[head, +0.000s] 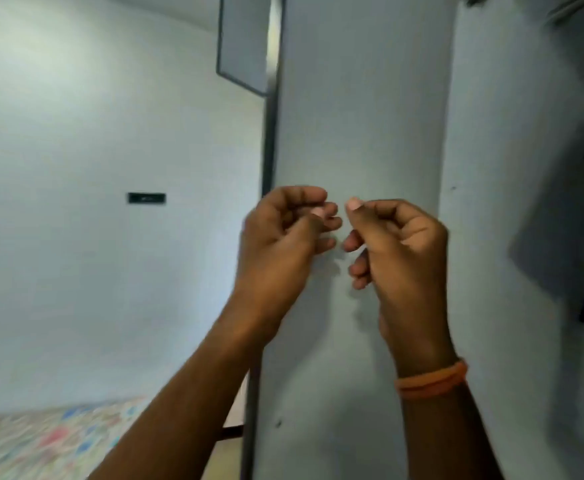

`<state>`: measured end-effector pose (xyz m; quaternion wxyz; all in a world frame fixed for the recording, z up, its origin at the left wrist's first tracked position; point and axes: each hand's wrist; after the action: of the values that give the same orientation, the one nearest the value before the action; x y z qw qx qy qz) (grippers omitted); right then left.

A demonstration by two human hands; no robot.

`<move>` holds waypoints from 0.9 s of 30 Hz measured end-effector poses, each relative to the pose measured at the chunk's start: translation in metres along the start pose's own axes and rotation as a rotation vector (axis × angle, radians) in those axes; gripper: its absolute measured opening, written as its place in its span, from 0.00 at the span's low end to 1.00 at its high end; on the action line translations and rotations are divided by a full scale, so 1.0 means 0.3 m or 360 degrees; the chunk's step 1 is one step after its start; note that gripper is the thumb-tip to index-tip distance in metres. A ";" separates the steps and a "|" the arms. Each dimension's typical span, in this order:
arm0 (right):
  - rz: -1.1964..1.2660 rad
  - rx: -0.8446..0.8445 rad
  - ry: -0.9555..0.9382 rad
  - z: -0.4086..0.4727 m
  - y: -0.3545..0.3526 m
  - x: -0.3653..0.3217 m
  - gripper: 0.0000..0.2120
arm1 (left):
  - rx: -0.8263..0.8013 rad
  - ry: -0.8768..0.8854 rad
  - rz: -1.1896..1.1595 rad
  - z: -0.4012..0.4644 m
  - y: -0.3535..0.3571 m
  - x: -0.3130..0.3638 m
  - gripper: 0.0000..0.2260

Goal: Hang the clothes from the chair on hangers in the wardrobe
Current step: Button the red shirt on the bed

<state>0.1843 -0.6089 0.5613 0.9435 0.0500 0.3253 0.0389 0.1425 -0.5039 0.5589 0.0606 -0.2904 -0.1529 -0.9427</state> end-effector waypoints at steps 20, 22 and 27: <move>0.0180 -0.0828 0.0717 -0.607 1.573 0.268 0.12 | 0.1076 -0.0608 0.0446 -0.122 -1.706 0.032 0.05; 0.0169 -0.0855 0.0773 -0.647 1.709 0.333 0.12 | 0.1146 -0.0653 0.0484 -0.127 -1.845 0.008 0.05; 0.0158 -0.0925 0.0938 -0.738 2.014 0.527 0.11 | 0.1352 -0.0783 0.0515 -0.145 -2.178 -0.098 0.04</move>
<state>0.1469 0.0225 0.3638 0.7818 -0.2162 0.5541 0.1872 0.0112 0.1008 0.3426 0.2805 -0.4734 -0.4851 -0.6797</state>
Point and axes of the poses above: each hand's wrist, its own z-axis towards the middle knuckle, its own y-axis out of the palm, x = y × z, and after that the axes turned 8 degrees about -z, right-handed
